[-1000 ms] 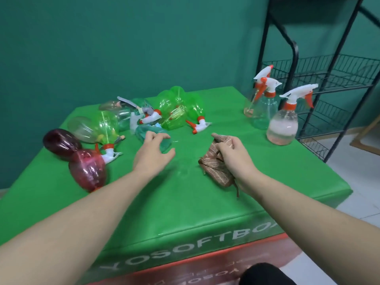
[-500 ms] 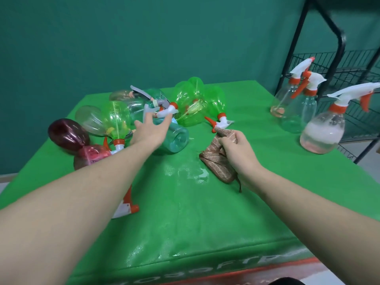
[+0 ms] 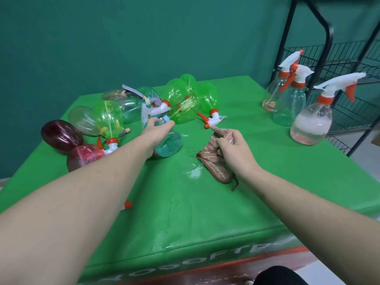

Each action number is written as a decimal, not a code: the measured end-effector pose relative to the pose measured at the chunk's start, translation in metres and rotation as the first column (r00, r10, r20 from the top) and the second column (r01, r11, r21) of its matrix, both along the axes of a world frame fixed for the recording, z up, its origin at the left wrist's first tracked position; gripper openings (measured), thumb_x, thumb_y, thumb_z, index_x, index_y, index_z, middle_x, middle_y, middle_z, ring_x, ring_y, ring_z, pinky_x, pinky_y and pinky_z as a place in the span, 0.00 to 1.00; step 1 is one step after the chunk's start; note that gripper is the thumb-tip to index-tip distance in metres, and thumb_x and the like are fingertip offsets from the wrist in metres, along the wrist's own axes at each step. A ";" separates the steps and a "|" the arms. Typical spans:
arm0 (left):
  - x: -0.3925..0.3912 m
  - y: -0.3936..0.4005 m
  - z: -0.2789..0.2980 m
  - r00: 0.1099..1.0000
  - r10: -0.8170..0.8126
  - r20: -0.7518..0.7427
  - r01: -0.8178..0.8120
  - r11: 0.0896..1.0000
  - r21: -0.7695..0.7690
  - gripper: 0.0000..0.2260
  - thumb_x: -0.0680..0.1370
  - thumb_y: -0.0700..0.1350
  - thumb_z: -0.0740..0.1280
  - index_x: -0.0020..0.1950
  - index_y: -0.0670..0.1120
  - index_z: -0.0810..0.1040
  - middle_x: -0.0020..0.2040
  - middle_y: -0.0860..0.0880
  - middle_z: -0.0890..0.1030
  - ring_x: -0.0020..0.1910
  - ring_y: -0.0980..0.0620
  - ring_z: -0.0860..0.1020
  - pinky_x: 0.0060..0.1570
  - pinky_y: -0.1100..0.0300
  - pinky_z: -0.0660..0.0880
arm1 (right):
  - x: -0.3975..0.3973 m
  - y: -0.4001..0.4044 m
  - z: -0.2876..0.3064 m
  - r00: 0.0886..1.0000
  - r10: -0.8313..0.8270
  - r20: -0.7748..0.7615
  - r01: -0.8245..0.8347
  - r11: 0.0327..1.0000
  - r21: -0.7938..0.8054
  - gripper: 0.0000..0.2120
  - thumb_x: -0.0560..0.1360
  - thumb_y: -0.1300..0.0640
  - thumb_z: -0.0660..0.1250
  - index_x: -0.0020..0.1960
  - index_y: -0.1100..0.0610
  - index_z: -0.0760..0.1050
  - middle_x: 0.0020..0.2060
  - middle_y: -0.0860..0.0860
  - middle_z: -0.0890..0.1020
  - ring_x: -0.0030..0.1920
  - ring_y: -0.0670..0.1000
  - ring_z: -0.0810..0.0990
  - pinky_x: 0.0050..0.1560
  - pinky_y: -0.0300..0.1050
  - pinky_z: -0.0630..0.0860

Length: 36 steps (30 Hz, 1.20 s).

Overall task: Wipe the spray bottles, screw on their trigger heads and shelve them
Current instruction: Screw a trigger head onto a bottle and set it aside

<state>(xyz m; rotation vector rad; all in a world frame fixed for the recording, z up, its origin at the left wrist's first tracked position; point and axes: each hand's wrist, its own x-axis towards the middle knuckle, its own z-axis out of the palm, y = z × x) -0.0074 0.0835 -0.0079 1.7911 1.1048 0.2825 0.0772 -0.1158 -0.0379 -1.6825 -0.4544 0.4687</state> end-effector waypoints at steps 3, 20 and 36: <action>-0.013 -0.015 0.001 0.998 -0.045 -0.044 0.047 0.999 0.028 0.25 0.80 0.55 0.65 0.76 0.55 0.63 0.63 0.46 0.70 0.56 0.45 0.71 0.48 0.54 0.68 | -0.006 -0.007 0.001 1.000 0.007 -0.003 -0.007 1.000 0.001 0.10 0.80 0.53 0.65 0.61 0.50 0.72 0.48 0.53 0.83 0.51 0.57 0.84 0.58 0.59 0.80; -0.088 -0.061 0.012 0.958 -0.144 -0.249 0.154 0.988 0.020 0.24 0.80 0.47 0.67 0.74 0.53 0.62 0.45 0.46 0.71 0.38 0.50 0.68 0.35 0.56 0.64 | -0.041 -0.033 -0.001 0.999 0.031 -0.029 -0.030 0.998 0.051 0.11 0.79 0.54 0.65 0.61 0.50 0.72 0.45 0.51 0.82 0.49 0.55 0.84 0.58 0.59 0.80; -0.095 -0.064 0.003 0.989 -0.061 -0.131 0.073 0.993 0.091 0.33 0.80 0.57 0.70 0.78 0.42 0.63 0.57 0.48 0.74 0.45 0.55 0.73 0.54 0.53 0.67 | -0.047 -0.046 0.001 0.997 0.044 -0.059 -0.040 0.997 0.066 0.11 0.80 0.56 0.64 0.62 0.52 0.72 0.43 0.51 0.81 0.43 0.51 0.82 0.49 0.50 0.80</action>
